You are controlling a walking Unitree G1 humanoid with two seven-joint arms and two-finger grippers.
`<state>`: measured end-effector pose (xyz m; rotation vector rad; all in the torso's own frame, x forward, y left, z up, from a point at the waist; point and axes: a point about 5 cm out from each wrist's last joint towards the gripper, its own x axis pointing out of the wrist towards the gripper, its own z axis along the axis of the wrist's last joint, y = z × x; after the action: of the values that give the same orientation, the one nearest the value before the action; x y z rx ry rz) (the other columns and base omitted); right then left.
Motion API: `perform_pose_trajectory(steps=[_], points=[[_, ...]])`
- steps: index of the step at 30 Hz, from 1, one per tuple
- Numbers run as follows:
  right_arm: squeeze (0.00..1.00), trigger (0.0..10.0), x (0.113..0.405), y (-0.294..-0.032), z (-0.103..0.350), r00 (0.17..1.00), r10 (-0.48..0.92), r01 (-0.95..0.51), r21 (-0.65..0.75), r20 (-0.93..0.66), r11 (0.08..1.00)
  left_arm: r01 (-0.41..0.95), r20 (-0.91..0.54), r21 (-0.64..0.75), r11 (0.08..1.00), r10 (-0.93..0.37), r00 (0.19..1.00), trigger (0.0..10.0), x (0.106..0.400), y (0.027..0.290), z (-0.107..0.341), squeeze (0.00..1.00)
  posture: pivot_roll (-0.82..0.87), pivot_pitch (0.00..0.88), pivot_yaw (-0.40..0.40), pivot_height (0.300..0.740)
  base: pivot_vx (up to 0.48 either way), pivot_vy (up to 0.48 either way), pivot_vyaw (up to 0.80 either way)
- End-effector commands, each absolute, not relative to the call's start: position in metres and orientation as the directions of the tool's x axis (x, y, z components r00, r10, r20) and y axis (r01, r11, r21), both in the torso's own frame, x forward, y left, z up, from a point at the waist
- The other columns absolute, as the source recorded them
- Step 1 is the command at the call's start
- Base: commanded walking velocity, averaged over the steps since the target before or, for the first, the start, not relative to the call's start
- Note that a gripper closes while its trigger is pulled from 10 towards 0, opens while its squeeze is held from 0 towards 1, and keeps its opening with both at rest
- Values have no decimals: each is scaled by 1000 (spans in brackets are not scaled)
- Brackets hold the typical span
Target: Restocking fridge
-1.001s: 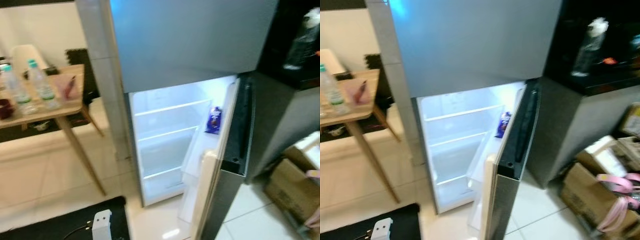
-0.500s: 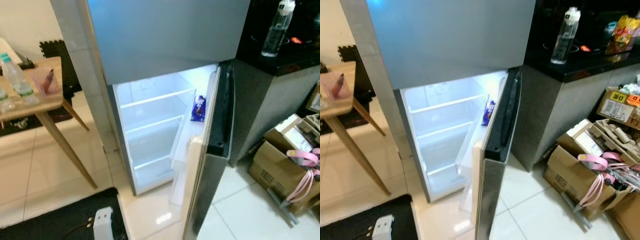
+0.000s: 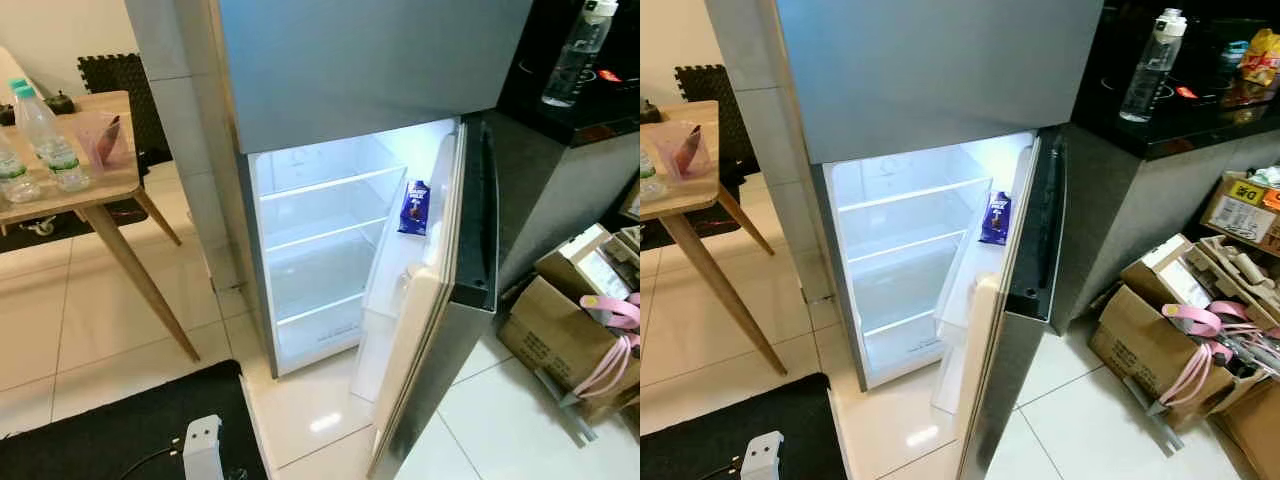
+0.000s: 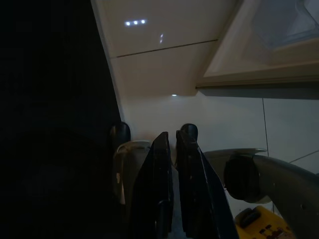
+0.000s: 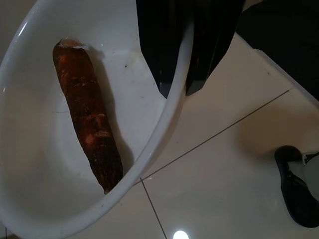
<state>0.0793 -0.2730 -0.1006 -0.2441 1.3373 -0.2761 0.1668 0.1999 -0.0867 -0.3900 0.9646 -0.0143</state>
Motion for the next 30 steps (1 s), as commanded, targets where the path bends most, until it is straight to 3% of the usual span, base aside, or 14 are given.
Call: perform_pose_trajectory(steps=[1, 7, 12, 14, 26, 30], points=[[0, 10000, 80, -275, -100, 210, -337, 52, -334, -918, 941, -138, -796, -317, 938, -184, 576, 10000, 167, 203, -86, 0, -55, 0, -29, 740, 0, -296, 0], [0, 10000, 79, -274, -100, 210, -334, 49, -332, -919, 942, -126, -804, -295, 947, -175, 568, 10000, 167, 203, -86, 0, -54, 0, -28, 740, 0, -480, 0], [0, 10000, 79, -274, -100, 211, -332, 47, -330, -919, 943, -134, -788, -290, 948, -157, 595, 10000, 175, 204, -82, 0, -54, 0, -26, 740, 0, 0, 0], [0, 10000, 79, -274, -100, 212, -331, 44, -329, -920, 943, -151, -745, -312, 938, -142, 652, 10000, 190, 207, -74, 0, -53, 0, -29, 740, 0, 0, 0], [0, 10000, 83, -276, -99, 219, -333, 43, -332, -917, 942, -155, -600, -339, 928, -86, 796, 10000, 233, 224, -43, 0, -58, 0, -31, 740, 0, 0, 0], [0, 10000, 84, -276, -98, 221, -333, 44, -331, -917, 942, -125, -482, -422, 898, -105, 870, 10000, 256, 227, -23, 0, -58, 0, -30, 740, 0, 0, 0]])
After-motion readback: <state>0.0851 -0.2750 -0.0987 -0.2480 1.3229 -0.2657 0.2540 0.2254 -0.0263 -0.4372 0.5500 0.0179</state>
